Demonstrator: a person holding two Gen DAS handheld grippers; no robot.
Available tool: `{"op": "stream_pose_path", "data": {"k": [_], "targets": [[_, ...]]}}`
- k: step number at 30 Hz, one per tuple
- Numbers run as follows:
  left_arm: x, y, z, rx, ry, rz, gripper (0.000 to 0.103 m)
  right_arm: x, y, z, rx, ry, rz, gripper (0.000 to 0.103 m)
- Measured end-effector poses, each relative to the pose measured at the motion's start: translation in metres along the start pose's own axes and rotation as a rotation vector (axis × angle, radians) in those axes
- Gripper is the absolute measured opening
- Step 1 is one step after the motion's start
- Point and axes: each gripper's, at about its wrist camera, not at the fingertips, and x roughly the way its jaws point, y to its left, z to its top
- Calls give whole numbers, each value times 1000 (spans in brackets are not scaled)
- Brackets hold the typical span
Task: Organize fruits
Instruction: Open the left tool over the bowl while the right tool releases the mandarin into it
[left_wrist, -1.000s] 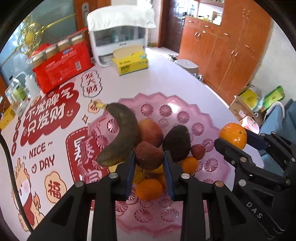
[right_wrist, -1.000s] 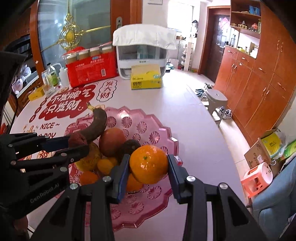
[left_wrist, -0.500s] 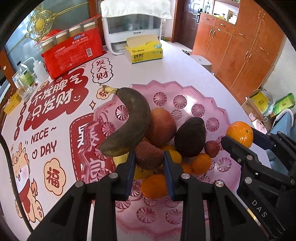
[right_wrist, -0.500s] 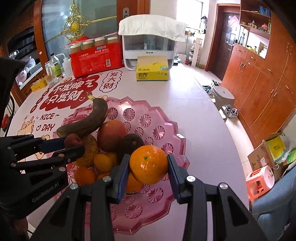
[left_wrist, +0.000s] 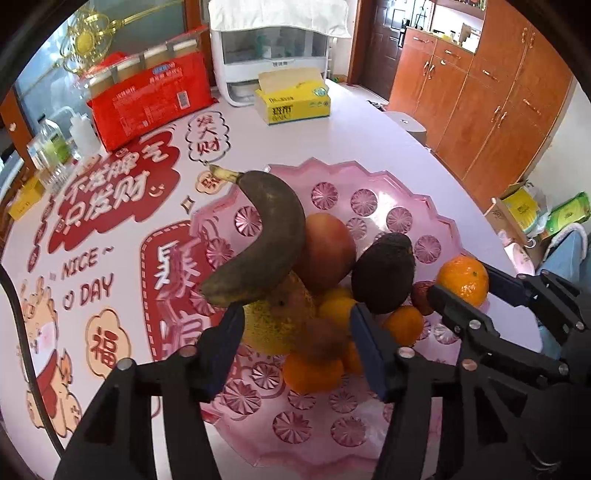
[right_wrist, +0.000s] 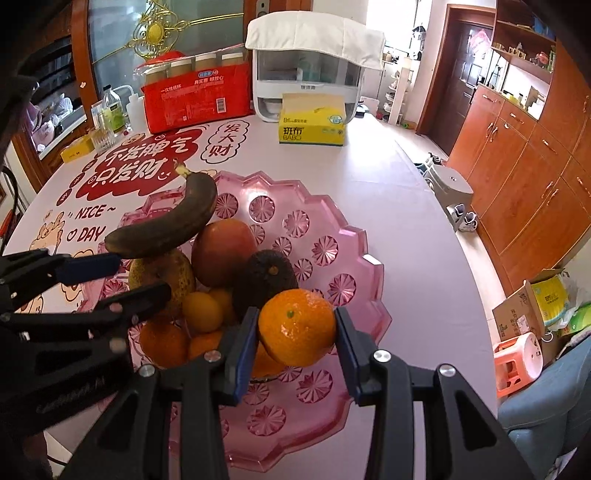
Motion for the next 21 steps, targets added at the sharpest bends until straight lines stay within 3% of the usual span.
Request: {"op": "stream_pose_path", "data": {"k": [5, 9, 21], "targets": [[-4, 7, 0, -26, -9, 21, 85, 0, -7, 1, 24, -5, -12, 42], [-5, 12, -1, -48, -2, 29, 90, 2, -10, 1, 46, 1, 0, 52], [-12, 22, -18, -77, 5, 71, 93, 1, 1, -5, 33, 12, 16, 52]]}}
